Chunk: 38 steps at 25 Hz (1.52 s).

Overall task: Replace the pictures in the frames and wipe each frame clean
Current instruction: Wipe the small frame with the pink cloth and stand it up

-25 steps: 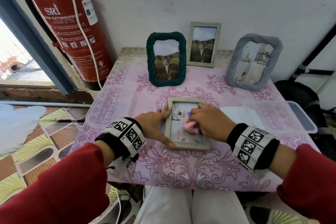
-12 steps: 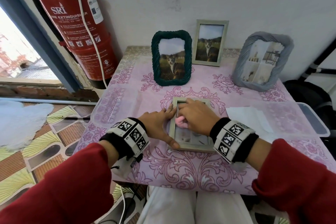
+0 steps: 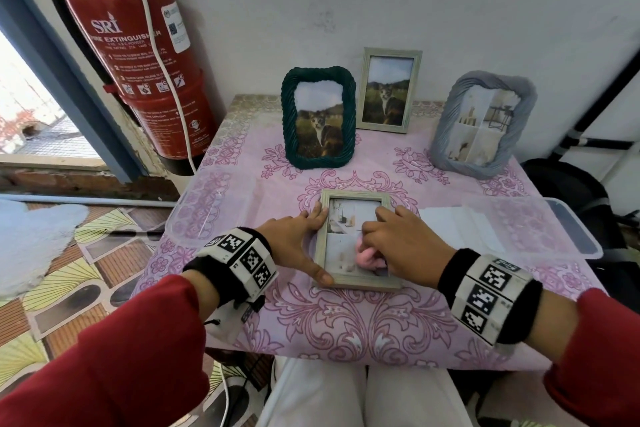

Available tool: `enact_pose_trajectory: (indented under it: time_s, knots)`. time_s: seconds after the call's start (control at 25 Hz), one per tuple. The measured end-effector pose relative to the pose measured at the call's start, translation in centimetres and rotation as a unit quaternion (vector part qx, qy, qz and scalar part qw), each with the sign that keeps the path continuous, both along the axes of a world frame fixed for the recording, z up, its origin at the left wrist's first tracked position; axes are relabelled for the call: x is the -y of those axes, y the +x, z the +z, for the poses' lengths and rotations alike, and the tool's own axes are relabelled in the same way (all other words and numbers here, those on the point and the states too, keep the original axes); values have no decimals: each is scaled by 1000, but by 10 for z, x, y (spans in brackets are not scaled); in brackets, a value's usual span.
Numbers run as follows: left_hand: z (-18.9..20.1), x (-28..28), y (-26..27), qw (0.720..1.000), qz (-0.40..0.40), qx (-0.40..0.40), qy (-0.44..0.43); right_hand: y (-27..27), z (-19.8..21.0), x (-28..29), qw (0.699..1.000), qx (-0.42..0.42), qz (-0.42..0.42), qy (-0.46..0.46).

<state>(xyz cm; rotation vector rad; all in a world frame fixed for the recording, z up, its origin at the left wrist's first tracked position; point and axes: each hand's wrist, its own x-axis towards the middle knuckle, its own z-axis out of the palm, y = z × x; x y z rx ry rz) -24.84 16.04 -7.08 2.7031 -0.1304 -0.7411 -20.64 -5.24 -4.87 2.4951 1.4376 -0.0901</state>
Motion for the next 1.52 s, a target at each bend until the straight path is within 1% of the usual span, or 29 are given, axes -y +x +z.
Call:
enact_pose_trajectory:
  time_s: [0.08, 0.16, 0.24, 0.32, 0.48, 0.64, 0.8, 0.92, 1.0, 1.08, 1.2, 1.32, 1.4, 1.44, 1.52]
  knots:
    - [0, -1, 0, 1000, 4, 0, 0, 11, -1, -6, 1000, 6, -9, 16]
    - [0, 0, 0, 1000, 6, -2, 2, 26, -3, -15, 999, -13, -28, 45]
    - [0, 0, 0, 1000, 6, -4, 7, 36, -8, -24, 997, -33, -31, 61]
    - [-1, 0, 2, 1000, 4, -2, 17, 37, -15, -28, 996, -53, -17, 75]
    - [-4, -1, 2, 1000, 8, -4, 18, 21, -21, -26, 990, -97, -10, 102]
    - [-3, 0, 0, 1000, 9, -2, 13, 0, -18, -27, 993, -70, -11, 93]
    - [-2, 0, -1, 1000, 12, -3, -1, -6, -13, -7, 997, -46, -2, 69]
    - [-2, -1, -1, 1000, 12, -4, -9, 0, -9, 6, 999, -5, 2, 45]
    - [-3, -1, -1, 1000, 12, -4, -13, 9, -8, 7, 999, 10, -13, 30]
    - [-2, -1, -1, 1000, 12, -7, -11, 21, -8, 0, 998, 15, -36, 43]
    - [0, -1, 1, 1000, 14, -10, -4, 39, -10, -16, 995, -23, -59, 80]
    - [0, 0, 0, 1000, 15, -6, 4, 40, -19, -25, 992, -63, -35, 102]
    - [1, 1, 0, 1000, 15, -5, 7, 34, -24, -24, 988, -90, -35, 122]
    - [1, 1, 0, 1000, 14, -6, 8, 30, -26, -23, 986, -98, -38, 127]
    - [1, 2, -1, 1000, 16, -7, 7, 23, -28, -23, 988, -87, -36, 124]
